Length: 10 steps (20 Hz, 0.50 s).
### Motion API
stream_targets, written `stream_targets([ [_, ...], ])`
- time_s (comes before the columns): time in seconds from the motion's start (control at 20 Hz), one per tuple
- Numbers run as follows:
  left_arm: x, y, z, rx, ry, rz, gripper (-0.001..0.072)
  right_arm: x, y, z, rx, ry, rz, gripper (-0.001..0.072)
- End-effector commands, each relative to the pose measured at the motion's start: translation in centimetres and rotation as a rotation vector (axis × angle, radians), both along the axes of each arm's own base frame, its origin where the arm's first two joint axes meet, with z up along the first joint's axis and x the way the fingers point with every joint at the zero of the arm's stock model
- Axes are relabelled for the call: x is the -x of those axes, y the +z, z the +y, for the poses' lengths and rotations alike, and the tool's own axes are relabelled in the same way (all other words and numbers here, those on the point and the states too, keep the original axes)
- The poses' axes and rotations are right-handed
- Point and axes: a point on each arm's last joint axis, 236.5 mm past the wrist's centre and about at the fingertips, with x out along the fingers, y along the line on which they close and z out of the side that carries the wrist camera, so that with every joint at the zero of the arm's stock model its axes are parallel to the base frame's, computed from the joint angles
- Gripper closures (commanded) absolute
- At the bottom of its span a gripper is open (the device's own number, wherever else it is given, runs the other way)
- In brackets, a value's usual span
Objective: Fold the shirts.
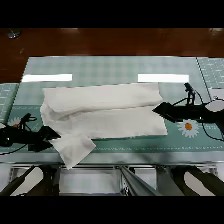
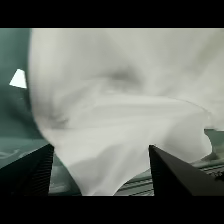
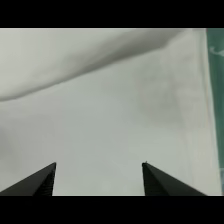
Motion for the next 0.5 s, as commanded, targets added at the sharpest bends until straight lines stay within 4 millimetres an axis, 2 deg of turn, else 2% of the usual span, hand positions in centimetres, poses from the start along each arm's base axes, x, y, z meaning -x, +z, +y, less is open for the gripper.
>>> stream_targets([
  [0.0, 0.2, -0.7, -2.2, 0.026, -0.072, 0.003, 0.0006, -0.5, 0.5, -3.3, -0.024, -0.101, 0.011, 0.0095],
  [0.15, 0.0, -0.5, -3.7, 0.057, -0.113, -0.011, 0.0008, -0.1, 1.4, -9.8, -0.052, -0.265, 0.023, 0.0095],
  [0.2, 0.0, -0.3, -4.1, 0.068, -0.131, -0.019, 0.0009, 1.0, 1.0, -11.7, -0.047, -0.305, 0.055, 0.0095],
  [0.25, 0.2, -0.4, -4.4, 0.067, -0.151, -0.020, 0.0022, 2.5, 0.3, -12.6, -0.039, -0.325, 0.113, 0.0095],
  [0.3, 0.2, -0.4, -4.5, 0.068, -0.175, -0.030, 0.0287, 4.4, -0.6, -12.9, -0.020, -0.311, 0.181, 0.0095],
  [0.35, 0.1, -0.4, -4.5, 0.066, -0.178, -0.036, 0.0678, 6.2, -1.7, -12.8, 0.012, -0.275, 0.246, 0.0095],
  [0.45, -0.1, -0.3, -4.5, 0.063, -0.176, -0.044, 0.0689, 8.4, -3.6, -11.6, 0.029, -0.258, 0.343, 0.0095],
])
